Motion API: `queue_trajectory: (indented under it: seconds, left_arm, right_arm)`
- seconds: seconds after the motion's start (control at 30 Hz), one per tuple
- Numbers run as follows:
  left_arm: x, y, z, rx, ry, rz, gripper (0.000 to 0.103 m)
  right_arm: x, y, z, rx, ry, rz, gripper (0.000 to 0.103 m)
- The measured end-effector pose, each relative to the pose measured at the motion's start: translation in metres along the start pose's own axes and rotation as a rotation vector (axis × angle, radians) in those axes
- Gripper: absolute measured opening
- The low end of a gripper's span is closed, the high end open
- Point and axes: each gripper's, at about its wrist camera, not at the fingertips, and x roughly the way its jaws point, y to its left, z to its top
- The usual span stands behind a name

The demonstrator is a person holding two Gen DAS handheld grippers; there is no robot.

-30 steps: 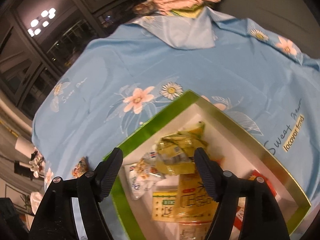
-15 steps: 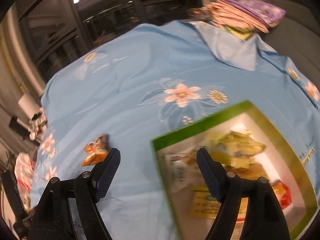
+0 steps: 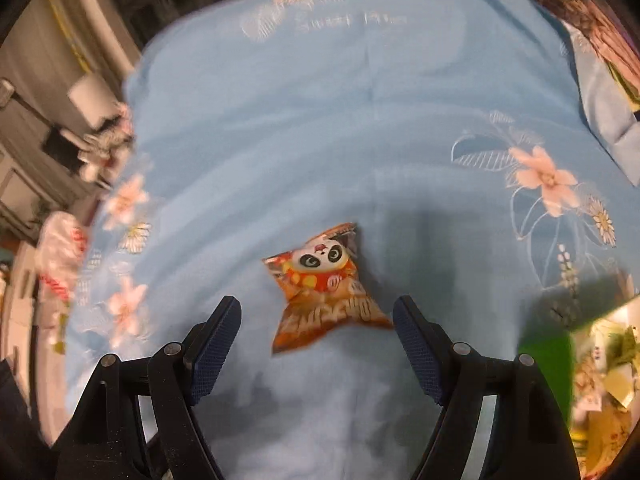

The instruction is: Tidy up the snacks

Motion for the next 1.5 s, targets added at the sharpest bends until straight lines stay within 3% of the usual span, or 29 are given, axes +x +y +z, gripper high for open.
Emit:
queue_trajectory:
  seconds: [0.27, 0.3, 0.4, 0.5, 0.77, 1.0, 1.1, 1.23, 1.4, 1.5]
  left_arm:
    - [-0.002, 0.005, 0.002, -0.013, 0.02, -0.018, 0.102]
    - [-0.001, 0.005, 0.002, -0.013, 0.028, -0.025, 0.102]
    - [-0.002, 0.004, 0.002, -0.01, 0.028, -0.037, 0.102]
    - [0.003, 0.005, 0.002, -0.012, 0.041, -0.028, 0.102]
    - [0.001, 0.006, -0.002, -0.024, 0.034, -0.006, 0.102]
    - [0.005, -0.008, -0.009, 0.042, 0.049, 0.0, 0.102]
    - [0.011, -0.012, -0.012, 0.055, 0.069, 0.013, 0.102]
    - [0.005, -0.02, -0.016, 0.084, 0.052, -0.013, 0.102]
    - [-0.002, -0.041, -0.029, 0.123, 0.088, -0.176, 0.099]
    - [-0.001, -0.05, -0.035, 0.131, 0.111, -0.216, 0.098]
  right_arm:
    - [0.042, 0.002, 0.002, -0.054, 0.057, -0.075, 0.079]
    - [0.044, 0.0, 0.0, -0.052, 0.061, -0.074, 0.074]
    - [0.048, -0.008, -0.006, -0.018, 0.087, -0.01, 0.06]
    - [0.037, -0.009, -0.014, -0.017, 0.071, -0.015, 0.051]
    - [-0.029, -0.029, -0.074, 0.062, 0.096, 0.108, 0.05]
    - [-0.033, -0.036, -0.117, 0.09, 0.216, 0.203, 0.05]
    - [-0.037, -0.046, -0.111, 0.126, 0.193, 0.196, 0.053]
    - [-0.061, -0.057, -0.109, 0.14, 0.096, 0.216, 0.068]
    - [-0.077, -0.079, -0.109, 0.22, 0.014, 0.271, 0.068]
    - [-0.08, -0.09, -0.11, 0.255, -0.001, 0.324, 0.068]
